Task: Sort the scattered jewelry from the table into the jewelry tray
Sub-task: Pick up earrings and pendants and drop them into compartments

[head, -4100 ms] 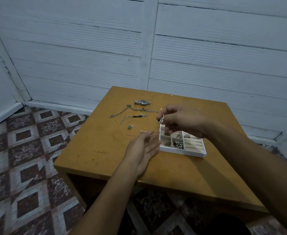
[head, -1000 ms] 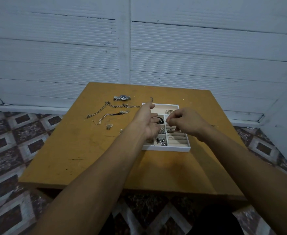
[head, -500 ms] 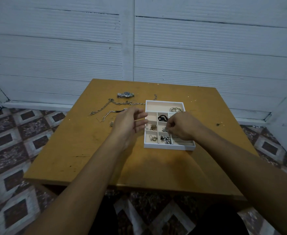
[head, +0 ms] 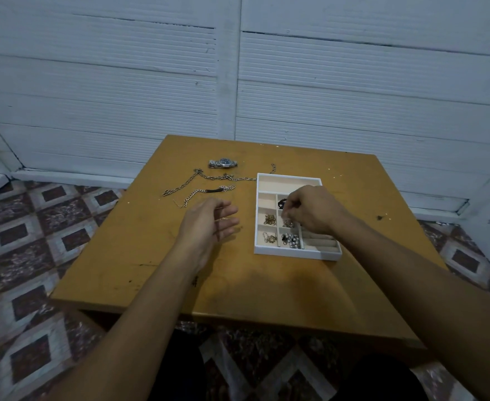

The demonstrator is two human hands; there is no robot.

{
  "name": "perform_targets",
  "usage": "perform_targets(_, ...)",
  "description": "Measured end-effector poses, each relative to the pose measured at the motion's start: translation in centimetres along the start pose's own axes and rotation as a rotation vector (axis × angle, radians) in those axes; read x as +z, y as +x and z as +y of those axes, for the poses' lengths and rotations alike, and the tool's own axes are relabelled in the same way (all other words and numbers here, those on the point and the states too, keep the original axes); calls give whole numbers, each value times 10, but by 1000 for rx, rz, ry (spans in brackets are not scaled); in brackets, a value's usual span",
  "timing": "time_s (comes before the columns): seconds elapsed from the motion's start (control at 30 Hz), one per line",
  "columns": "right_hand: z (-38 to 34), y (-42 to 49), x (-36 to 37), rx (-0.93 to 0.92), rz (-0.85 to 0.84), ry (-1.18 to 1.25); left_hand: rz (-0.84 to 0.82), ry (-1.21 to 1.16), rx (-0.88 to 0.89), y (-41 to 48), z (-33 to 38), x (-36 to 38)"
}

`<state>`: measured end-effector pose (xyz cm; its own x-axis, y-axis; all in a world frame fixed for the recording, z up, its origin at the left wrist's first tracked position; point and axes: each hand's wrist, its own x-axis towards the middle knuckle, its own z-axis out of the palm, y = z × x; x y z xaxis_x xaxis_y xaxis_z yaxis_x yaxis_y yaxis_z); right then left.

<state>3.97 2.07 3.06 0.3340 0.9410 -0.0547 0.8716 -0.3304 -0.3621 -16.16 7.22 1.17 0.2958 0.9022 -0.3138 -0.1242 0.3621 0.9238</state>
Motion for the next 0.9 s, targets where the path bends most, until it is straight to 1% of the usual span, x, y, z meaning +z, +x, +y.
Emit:
perform_targets(0.13, -21, 0, 4, -62, 3, 61, 35, 69, 29, 0, -2, -16)
perform_targets(0.2, -37, 2, 11, -105, -1, 74, 47, 159, 90, -1, -2, -26)
perform_targets(0.33, -66, 10, 28, -190, -38, -26, 38, 537, 333, 1, -3, -49)
perform_targets(0.47, -83, 18, 44, -238, -26, -178, 4, 840, 540, 3, -3, -64)
perform_targets(0.63, -91, 24, 59, -232, -31, -318, -57, 1112, 714, 7, -5, -73)
perform_targets(0.73, -93, 20, 67, -218, -12, -352, -67, 1187, 753, 11, -11, -75)
perform_targets(0.83, -94, 16, 72, -226, 39, -346, -70, 1210, 760, 12, -15, -76)
perform_targets(0.9, -95, 14, 72, -219, 39, -339, -88, 1228, 754, 12, -18, -76)
